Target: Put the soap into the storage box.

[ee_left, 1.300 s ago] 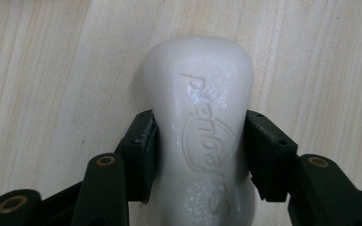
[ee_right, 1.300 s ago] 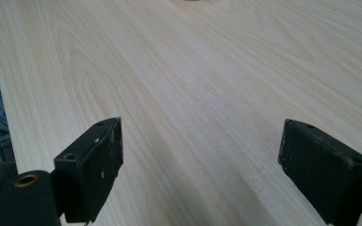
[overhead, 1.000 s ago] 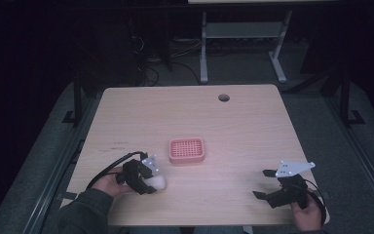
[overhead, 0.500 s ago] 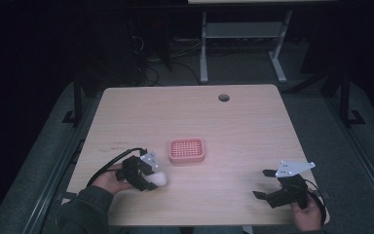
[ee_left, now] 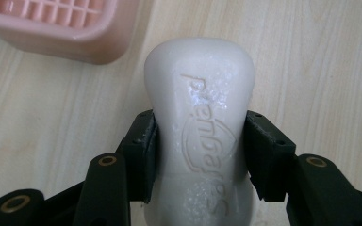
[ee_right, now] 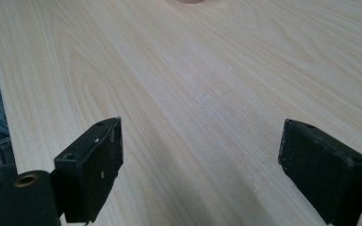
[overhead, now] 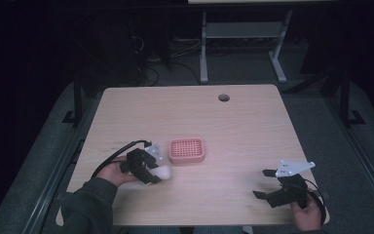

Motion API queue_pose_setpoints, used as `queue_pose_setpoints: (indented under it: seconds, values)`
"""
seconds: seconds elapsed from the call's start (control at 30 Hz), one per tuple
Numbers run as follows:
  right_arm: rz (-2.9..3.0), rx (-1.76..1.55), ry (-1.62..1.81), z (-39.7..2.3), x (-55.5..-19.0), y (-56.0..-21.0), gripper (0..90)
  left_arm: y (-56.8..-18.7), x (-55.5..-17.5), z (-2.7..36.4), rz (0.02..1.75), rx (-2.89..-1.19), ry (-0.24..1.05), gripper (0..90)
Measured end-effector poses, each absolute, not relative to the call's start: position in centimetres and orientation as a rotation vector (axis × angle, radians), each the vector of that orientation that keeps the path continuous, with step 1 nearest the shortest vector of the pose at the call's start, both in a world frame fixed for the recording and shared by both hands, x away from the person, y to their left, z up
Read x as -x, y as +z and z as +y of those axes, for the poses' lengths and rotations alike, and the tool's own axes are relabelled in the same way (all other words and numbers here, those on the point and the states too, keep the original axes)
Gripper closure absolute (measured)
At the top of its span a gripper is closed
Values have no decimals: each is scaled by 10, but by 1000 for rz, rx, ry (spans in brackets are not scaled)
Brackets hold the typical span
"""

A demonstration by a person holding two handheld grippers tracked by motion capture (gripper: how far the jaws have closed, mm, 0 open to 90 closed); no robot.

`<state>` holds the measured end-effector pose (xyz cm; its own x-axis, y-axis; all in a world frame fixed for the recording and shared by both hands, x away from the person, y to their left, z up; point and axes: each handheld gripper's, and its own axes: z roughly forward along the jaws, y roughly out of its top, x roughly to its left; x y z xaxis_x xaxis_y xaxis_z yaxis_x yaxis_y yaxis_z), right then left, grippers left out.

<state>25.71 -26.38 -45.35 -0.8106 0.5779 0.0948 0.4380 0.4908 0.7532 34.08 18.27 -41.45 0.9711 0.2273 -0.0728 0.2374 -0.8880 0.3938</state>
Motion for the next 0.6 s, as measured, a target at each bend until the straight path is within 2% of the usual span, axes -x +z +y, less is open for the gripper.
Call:
queue_pose_setpoints:
  seconds: [0.6]
  values:
    - [2561, -877, 1230, -264, -257, -454, 142, -405, -363, 165, 294, -2696, -52, 497]
